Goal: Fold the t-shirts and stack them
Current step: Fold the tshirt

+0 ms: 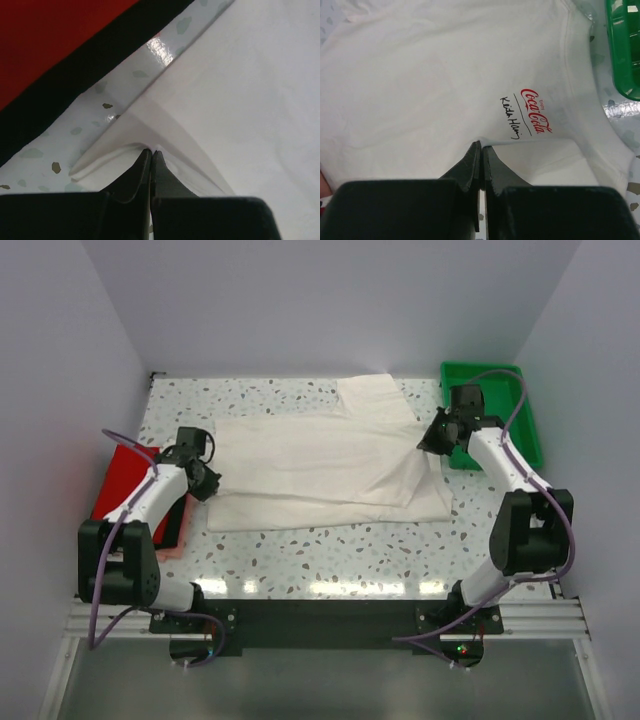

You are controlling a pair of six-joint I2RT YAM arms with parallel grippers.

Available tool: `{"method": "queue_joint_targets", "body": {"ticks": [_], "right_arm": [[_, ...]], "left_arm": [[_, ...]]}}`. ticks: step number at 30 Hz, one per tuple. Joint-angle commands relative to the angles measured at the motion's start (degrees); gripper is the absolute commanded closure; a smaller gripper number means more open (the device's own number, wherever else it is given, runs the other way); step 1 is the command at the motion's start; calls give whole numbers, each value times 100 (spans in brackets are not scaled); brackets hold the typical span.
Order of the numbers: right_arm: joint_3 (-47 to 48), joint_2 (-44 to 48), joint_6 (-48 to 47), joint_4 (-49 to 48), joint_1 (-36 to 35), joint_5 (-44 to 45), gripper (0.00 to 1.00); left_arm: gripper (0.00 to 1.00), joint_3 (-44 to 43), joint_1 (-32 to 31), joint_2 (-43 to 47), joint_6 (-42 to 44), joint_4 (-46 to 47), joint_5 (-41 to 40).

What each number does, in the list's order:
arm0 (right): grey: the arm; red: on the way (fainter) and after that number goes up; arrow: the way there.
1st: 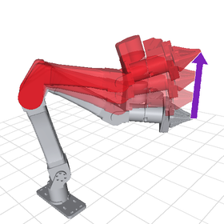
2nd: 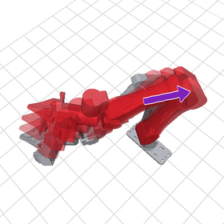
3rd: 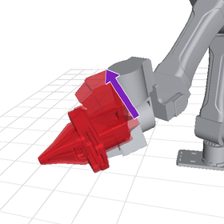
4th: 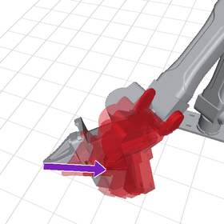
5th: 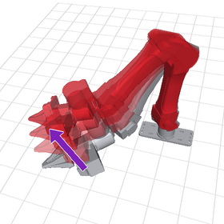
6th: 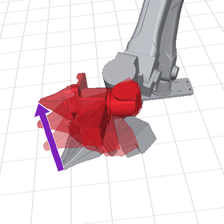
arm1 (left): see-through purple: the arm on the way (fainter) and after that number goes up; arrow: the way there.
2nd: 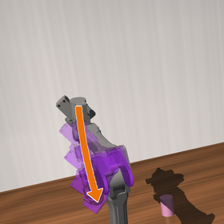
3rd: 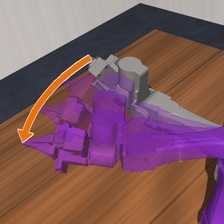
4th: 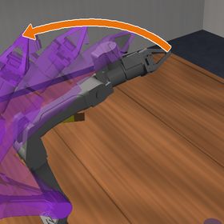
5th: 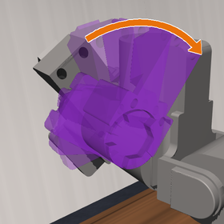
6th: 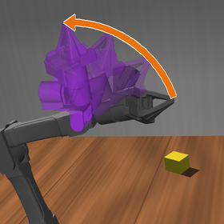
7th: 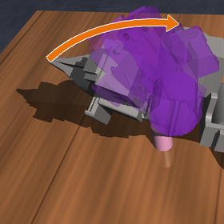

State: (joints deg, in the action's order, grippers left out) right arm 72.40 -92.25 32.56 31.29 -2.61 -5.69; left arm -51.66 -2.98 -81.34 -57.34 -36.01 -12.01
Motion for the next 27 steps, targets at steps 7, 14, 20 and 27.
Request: {"method": "queue_joint_targets", "body": {"ticks": [7, 14, 20, 27], "right_arm": [[450, -373, 119, -430, 6, -28, 100], [547, -443, 154, -422, 120, 33, 100], [573, -522, 198, -466, 226, -116, 100], [749, -733, 199, -492, 244, -292, 100]], "left_arm": [[100, -55, 474, 31, 302, 340, 67], [100, -99, 562, -136, 364, 437, 182], [100, -169, 571, -286, 373, 481, 269], [100, -301, 588, -400, 364, 481, 243]]}}
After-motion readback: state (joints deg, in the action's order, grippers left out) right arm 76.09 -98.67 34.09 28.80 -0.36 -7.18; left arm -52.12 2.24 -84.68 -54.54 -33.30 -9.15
